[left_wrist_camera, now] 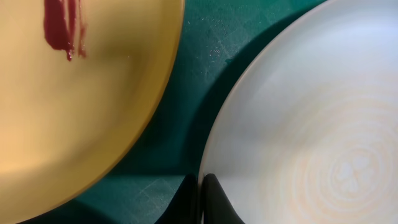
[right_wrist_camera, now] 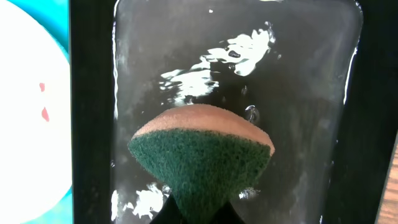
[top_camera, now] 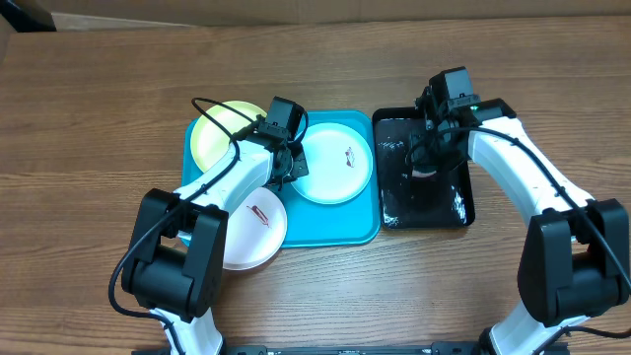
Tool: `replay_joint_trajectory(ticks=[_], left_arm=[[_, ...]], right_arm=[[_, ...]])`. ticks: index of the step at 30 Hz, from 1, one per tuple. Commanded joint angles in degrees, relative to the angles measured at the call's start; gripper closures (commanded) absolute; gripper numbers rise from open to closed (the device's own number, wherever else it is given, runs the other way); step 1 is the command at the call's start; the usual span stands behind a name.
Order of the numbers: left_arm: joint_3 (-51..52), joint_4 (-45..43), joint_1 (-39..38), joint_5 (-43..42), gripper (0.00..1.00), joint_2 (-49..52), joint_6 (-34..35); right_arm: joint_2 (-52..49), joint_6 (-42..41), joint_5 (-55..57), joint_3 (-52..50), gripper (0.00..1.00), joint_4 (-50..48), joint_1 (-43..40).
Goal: Clean dirty plates on tray and stack at the side
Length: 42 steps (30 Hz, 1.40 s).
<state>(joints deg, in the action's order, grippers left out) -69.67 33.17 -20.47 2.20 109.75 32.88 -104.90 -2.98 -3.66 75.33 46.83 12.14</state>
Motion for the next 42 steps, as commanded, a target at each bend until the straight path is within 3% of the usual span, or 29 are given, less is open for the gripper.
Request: replay_joint_trajectory(ticks=[1, 4, 10, 20, 38, 42], left_arm=[[0.39, 0.61, 0.42, 0.96, 0.96, 0.74, -0.57], [0.39, 0.61, 0.42, 0.96, 0.96, 0.72, -0.55], [0.39, 0.61, 0.42, 0.96, 0.96, 0.72, -0.55], [0.39, 0.63, 0.42, 0.98, 0.96, 0.74, -0.57], [0.39, 0.59, 0.42, 1.01, 0.96, 0.72, -0.55], [0.39, 0.61, 0.42, 0.98, 0.96, 0.72, -0.55]], right_arm=[[2.12, 0.04, 1.49, -3.48, 0.96, -2.71, 0.17], [2.08, 0.04, 1.46, -6.4, 0.91, -6.01, 0.17], [2.08, 0.04, 1.44, -7.54, 0.46, -7.8, 0.17], [2.01, 0.04, 1.46, -8.22, 0.35, -8.07, 0.17], [1.99, 0.04, 5.07, -13.03, 0.52, -14.27, 0.17], [1.99, 0.02, 4.85, -13.0, 0.77, -14.67, 0.17]])
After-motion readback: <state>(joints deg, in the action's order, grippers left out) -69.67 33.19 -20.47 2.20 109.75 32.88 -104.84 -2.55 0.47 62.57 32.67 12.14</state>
